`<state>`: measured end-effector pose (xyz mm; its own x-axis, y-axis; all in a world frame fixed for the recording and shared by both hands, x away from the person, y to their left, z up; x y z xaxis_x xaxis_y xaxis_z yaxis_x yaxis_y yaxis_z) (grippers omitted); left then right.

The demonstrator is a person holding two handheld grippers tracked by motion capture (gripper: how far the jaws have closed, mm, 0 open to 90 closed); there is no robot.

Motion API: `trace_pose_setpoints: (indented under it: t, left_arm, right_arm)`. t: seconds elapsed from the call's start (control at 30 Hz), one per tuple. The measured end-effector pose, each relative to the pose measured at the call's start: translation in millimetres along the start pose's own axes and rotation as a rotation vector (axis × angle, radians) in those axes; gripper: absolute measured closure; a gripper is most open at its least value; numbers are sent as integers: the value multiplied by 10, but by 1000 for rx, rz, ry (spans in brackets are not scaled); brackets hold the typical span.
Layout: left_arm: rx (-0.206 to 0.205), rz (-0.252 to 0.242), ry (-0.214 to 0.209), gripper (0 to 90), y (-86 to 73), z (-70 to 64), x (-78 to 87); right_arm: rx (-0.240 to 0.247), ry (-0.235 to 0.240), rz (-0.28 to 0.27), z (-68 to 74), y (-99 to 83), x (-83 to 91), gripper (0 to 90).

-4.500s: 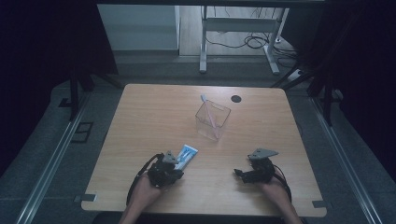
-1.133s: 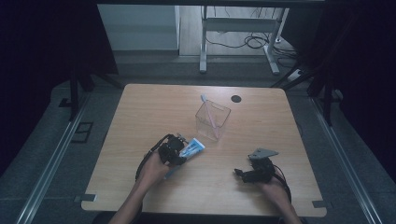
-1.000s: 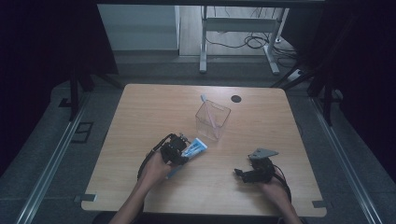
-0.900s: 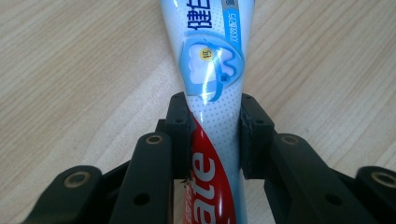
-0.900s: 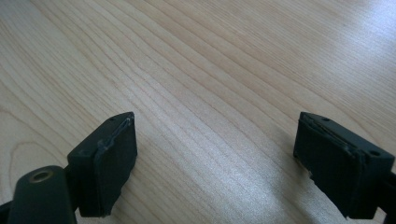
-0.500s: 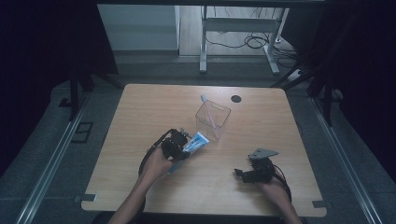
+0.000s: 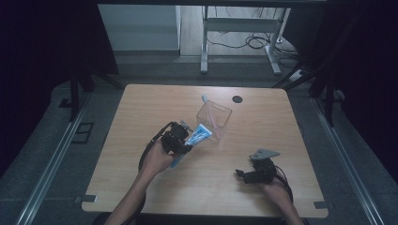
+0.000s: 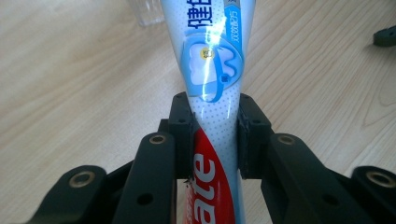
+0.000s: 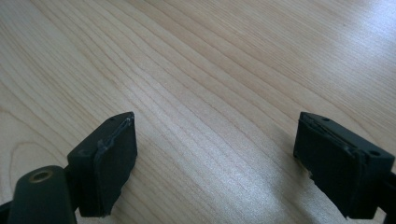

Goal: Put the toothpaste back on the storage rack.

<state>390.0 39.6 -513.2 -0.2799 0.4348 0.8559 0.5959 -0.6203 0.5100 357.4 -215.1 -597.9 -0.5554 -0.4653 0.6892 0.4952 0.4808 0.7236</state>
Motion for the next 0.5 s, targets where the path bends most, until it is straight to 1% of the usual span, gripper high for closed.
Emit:
trace_pose_setpoints:
  t: [0.07,0.17,0.33,0.5]
  left_arm:
    - [-11,-6,6,718,47,8,46]
    - [-8,-18,10,719,115,2,100]
    - [-18,-34,19,719,226,3,168]
    - [-36,-40,28,719,340,10,229]
  right_arm:
    - [1,-1,-1,-2,1,0,131]
    - [1,0,0,-1,0,0,131]
    - [3,0,1,-2,0,1,131]
    - [2,0,1,-2,-1,1,131]
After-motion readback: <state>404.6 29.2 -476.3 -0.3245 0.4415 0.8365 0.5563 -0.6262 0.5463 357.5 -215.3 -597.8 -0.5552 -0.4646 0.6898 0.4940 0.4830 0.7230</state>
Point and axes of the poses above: each handheld gripper's, and its own axes: x roughly backward along the jaws, y roughly out of its top, z roughly to its left, the point moved 8 cm from there along -x, roughly forward along the jaws, and after that the axes turned 3 degrees about -y, right-handed, at the moved point
